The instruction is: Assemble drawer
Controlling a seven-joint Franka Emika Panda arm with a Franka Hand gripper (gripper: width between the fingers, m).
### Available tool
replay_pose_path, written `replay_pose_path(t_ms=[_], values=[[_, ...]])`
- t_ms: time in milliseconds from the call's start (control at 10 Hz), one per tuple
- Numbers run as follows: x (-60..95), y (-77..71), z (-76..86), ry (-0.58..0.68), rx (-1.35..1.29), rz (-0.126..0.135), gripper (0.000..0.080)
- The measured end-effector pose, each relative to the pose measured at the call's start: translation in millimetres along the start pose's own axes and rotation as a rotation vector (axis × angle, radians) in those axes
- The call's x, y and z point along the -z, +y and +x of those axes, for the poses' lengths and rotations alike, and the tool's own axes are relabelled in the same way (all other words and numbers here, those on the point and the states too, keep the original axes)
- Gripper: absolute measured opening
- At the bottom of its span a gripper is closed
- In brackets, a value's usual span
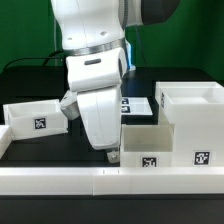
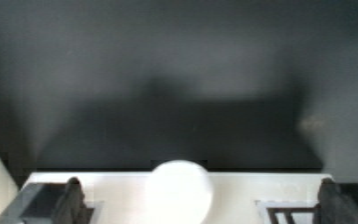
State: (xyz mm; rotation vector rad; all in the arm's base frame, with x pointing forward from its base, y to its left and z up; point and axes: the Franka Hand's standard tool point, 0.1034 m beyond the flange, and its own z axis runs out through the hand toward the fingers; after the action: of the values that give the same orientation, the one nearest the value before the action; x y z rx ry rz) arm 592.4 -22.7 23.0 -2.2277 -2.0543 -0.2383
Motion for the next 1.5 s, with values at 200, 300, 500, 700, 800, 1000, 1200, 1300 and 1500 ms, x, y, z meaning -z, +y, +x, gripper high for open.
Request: replay_pose_path(t_ms=[200,300,500,700,800,1000,1200,1300,1500], values=[[0.3,1.4,5.1,-0.005,0.017,-0.002,0.0649],[-0.2,1.0,4.2,-0.005,0.015,-0.001,0.0649],[-0.8,0.9,4.3,-0.007,0.024,-0.002,0.0649],[-3.4,2.9,12.3,-0.017,0.065,-0.013,0.0649],[-4.2,3.1,19.0,-0.020,0.085,-0.012,0.0649],[-4.8,2.9,35.4,-0.026,0.112,0.017,0.0649],[-5.0,3.5,44.5,-0.026,0.117,0.024,0.0649],[-5.9,2.9,49.4,-0.026,0.116,0.025,0.0649],[-6.5,2.4,52.1,-0.027,0.092,0.026,0.0649]])
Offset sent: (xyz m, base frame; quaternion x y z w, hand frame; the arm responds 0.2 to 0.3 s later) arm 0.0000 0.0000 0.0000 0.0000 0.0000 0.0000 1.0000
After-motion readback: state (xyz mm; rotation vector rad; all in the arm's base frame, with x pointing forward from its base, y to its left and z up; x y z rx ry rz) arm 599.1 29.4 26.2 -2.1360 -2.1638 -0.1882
